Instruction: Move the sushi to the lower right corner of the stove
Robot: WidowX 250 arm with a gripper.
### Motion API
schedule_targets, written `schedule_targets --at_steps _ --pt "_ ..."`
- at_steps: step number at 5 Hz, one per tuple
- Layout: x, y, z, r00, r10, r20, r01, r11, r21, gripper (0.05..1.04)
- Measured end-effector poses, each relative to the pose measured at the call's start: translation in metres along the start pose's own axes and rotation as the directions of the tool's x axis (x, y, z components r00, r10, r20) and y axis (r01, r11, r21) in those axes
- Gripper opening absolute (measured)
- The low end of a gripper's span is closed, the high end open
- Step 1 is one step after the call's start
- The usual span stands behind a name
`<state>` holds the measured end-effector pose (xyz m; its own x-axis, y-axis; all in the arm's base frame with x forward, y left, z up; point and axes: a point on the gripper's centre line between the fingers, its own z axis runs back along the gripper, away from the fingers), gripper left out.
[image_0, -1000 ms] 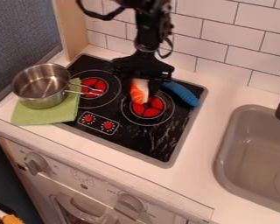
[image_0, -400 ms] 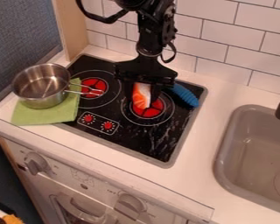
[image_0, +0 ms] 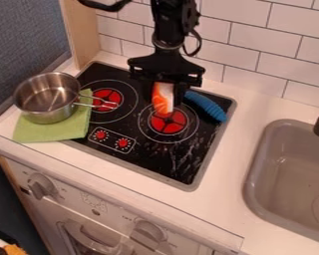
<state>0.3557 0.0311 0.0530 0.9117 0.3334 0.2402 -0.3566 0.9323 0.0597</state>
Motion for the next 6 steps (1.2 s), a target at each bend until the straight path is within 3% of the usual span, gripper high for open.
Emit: schedule_targets --at_steps 2,3,4,6 --pt "-0.021 0.006 0.036 0.997 -0.054 0.048 0.057 0.996 -0.064 0.638" --pt "-0.034 0.012 0.043 0.995 -0.082 0.059 0.086 0.995 -0.058 0.638" --pt "-0.053 0.009 0.04 0.988 -0.15 0.039 0.151 0.988 -0.033 0.638" --pt "-0.087 -0.021 0.031 0.963 -0.269 0.012 0.269 0.962 -0.055 0.638"
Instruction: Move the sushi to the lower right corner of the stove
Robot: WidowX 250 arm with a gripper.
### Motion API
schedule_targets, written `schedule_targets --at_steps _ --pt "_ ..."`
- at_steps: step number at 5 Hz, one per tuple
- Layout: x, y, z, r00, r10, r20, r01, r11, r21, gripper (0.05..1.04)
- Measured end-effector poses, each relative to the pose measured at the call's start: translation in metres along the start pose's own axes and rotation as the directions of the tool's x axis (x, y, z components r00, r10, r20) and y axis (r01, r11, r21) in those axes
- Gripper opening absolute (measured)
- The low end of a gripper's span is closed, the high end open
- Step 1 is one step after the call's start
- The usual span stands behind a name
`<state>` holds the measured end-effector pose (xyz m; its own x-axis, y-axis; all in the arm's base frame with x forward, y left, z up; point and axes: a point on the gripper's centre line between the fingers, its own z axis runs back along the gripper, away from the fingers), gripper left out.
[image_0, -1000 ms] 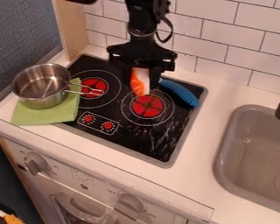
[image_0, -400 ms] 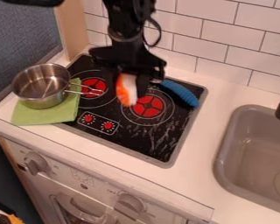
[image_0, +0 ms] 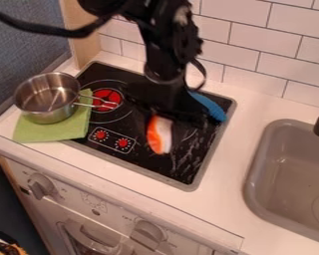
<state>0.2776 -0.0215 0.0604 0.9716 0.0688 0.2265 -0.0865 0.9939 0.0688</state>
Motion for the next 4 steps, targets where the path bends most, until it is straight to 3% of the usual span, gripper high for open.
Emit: schedule_targets --at_steps 2,3,4 --pt "-0.011 -0.019 -0.028 0.997 -0.072 -0.039 0.072 0.997 -0.01 0.638" --pt "-0.016 -0.027 -0.045 0.99 -0.126 -0.067 0.127 0.992 0.015 0.638" --pt "-0.01 -0.031 -0.049 0.993 -0.102 -0.065 0.103 0.995 0.012 0.715"
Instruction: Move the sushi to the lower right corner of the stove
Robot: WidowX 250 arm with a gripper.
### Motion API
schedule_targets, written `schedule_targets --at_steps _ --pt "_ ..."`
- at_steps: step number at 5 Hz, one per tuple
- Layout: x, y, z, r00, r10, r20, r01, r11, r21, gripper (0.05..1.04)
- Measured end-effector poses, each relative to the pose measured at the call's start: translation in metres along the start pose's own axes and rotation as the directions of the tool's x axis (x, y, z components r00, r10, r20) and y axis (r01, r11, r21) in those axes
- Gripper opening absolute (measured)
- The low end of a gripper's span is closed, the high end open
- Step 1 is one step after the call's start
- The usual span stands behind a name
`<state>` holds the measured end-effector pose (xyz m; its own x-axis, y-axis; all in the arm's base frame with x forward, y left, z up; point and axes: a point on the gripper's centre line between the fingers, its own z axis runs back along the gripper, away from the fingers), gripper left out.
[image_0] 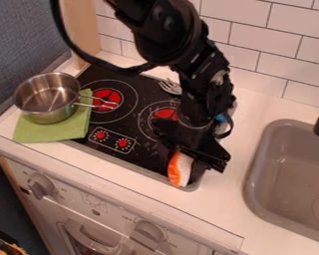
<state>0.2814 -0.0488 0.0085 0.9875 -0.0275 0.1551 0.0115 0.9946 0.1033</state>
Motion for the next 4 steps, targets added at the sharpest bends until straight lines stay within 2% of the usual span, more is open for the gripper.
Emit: schedule_targets --at_steps 1,2,3,4 --pt "-0.003 -0.003 -0.001 0.999 0.047 -0.014 -0.047 0.998 -0.03 0.977" --pt "-0.006 -0.001 -0.002 1.0 0.011 -0.022 -0.012 1.0 -0.015 1.003" --pt "-0.007 -0.001 0.002 1.0 0.007 -0.015 -0.007 1.0 -0.03 0.999" --pt "-0.003 0.004 0.017 1.0 0.003 0.013 -0.002 0.999 -0.042 0.999"
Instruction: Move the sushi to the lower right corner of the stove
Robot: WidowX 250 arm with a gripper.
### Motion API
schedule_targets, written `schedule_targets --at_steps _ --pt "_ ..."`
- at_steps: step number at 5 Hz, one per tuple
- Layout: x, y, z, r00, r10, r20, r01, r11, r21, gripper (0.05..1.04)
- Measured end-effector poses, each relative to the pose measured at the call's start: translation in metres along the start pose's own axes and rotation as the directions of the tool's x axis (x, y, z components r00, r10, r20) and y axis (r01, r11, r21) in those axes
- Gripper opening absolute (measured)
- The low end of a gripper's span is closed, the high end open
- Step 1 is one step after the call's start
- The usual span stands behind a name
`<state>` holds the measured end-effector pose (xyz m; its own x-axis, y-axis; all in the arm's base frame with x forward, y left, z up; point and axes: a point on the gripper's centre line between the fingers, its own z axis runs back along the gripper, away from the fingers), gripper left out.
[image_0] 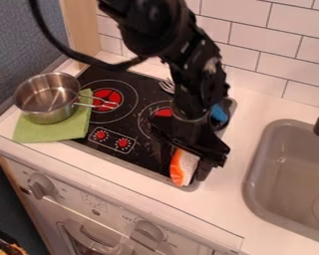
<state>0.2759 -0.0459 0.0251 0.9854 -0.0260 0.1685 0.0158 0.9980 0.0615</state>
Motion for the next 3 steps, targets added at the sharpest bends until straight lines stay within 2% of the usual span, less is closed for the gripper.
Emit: schedule_targets --at_steps 1,2,3 --pt "0.01 0.006 0.023 1.0 0.013 0.028 -0.013 1.0 -0.002 0.999" --pt "0.023 0.013 0.051 0.994 0.058 0.091 -0.056 0.998 -0.025 0.999" --pt "0.024 0.013 0.053 0.994 0.06 0.095 -0.058 0.998 -0.026 1.0"
